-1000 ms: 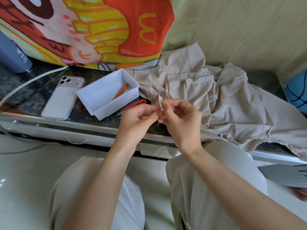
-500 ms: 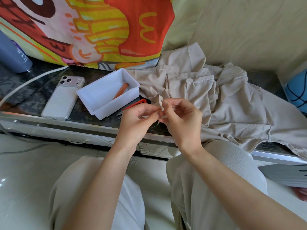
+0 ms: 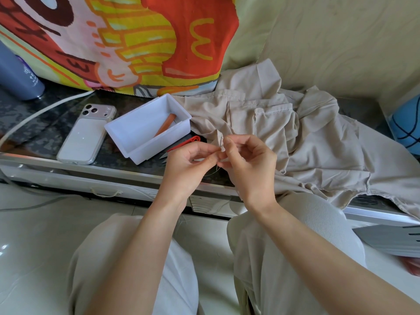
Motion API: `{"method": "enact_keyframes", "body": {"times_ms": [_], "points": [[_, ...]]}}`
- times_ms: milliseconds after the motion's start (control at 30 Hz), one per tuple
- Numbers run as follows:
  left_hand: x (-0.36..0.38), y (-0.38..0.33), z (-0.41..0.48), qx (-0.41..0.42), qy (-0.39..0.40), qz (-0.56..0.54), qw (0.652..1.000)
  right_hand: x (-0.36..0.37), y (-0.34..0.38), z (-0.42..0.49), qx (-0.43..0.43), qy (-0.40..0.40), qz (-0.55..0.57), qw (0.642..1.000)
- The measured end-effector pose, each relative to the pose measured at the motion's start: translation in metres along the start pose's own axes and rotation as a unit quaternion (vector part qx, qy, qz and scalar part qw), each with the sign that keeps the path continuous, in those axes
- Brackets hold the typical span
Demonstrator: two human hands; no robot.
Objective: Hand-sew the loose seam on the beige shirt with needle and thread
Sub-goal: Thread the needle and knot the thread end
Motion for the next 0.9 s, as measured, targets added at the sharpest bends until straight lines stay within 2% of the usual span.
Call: {"method": "enact_keyframes", "body": {"times_ms": [633,900], "points": [[-0.0010,-0.0015,-0.0005,0.005,-0.002,0.018,1.000,0.0014,-0.0011,-0.0006,0.001,0.008,-0.007,1.000],[-0.0028,-0.0062,-0.0008,0.031,-0.013,0.037,0.999,0.0036,0.0008,-0.0015,-0.001,0.018,-0.018,1.000]]}}
Point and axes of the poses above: each hand's wrist, its own z-axis towards the middle knuckle, its own x-axis out of the palm, y = z × x, the point moved 7 cm from there along z, towards the middle knuckle, and after that the axes turned 7 degrees about y, right-handed, at the moved point
